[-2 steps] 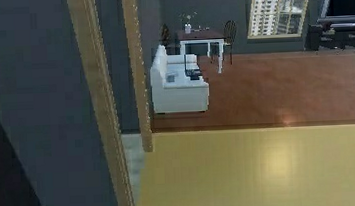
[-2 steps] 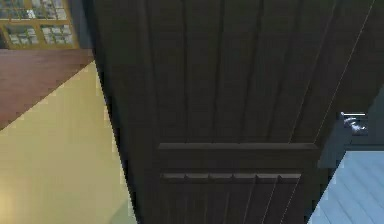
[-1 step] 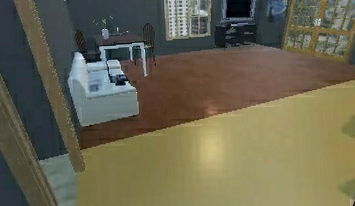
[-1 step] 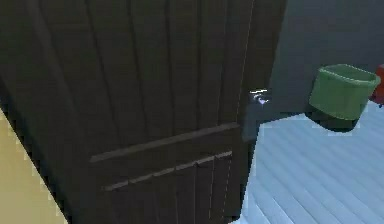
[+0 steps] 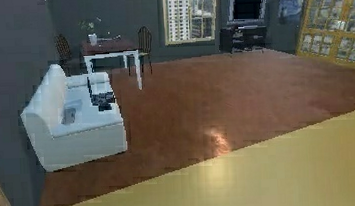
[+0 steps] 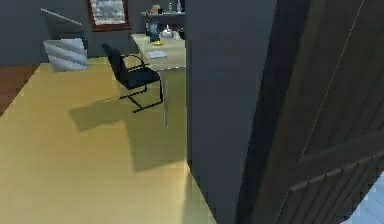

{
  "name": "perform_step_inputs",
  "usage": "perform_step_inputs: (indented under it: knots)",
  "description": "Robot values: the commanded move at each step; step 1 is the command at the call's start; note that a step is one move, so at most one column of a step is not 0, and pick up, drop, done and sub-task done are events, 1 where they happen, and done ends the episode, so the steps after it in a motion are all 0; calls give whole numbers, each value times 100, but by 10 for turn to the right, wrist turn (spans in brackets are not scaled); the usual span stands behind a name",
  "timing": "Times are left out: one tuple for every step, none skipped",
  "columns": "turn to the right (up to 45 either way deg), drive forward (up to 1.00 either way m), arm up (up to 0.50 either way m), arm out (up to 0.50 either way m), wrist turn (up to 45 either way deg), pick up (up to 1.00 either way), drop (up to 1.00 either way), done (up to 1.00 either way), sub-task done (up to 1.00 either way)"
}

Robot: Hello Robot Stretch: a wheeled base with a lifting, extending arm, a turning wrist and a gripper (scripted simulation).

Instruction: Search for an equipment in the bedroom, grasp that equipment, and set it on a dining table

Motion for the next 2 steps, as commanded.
perform_step_inputs:
  knots:
    - [-450,0,0,0,0,0,0,0,0]
    - [-90,0,0,0,0,0,0,0,0]
